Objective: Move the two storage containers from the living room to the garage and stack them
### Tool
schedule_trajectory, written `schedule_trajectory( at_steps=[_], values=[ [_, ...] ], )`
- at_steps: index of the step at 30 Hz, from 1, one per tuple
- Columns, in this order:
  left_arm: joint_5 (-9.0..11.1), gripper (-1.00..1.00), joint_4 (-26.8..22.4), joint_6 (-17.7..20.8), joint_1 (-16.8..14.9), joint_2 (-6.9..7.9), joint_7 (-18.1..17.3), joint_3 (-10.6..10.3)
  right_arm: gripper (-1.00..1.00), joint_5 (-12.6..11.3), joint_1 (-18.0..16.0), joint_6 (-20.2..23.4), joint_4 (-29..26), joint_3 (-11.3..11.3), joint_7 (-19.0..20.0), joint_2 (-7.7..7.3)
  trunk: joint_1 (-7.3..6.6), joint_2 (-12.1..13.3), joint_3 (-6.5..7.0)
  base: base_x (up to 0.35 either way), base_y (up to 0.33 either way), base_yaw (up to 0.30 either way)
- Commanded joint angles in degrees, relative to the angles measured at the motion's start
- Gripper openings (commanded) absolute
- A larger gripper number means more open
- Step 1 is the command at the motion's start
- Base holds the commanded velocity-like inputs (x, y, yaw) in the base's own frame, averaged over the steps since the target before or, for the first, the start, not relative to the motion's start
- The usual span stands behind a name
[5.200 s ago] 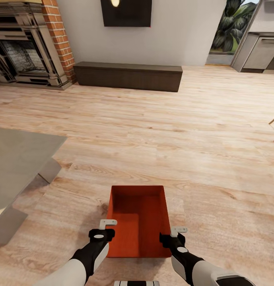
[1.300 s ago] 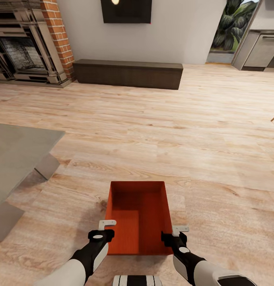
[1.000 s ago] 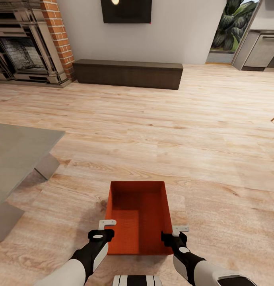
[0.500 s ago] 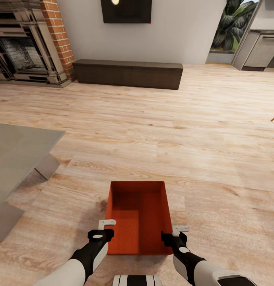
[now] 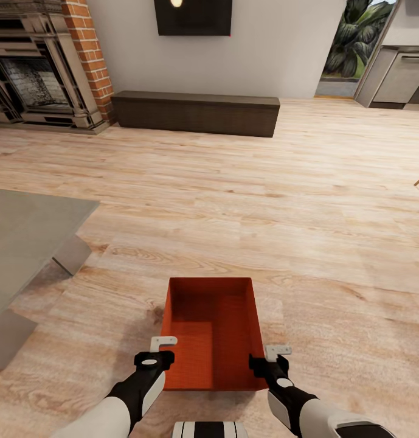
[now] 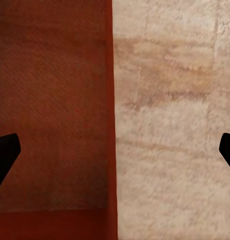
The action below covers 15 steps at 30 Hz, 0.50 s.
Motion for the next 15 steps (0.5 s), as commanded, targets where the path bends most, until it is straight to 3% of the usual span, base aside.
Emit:
schedule_trajectory(
  at_steps=[1, 15],
  values=[
    [0.39, 1.00, -0.10, 0.37, 0.00, 0.03, 0.38, -0.49, 1.00, 0.01, -0.03, -0.13, 0.06, 0.25, -0.28, 0.00, -0.01, -0.01, -0.04, 0.000, 0.000, 0.000],
    [0.37, 1.00, -0.20, 0.37, 0.00, 0.03, 0.34, -0.50, 1.00, -0.05, -0.03, -0.13, 0.06, 0.25, -0.28, -0.02, 0.43, -0.82, -0.40, 0.000, 0.000, 0.000]
  ],
)
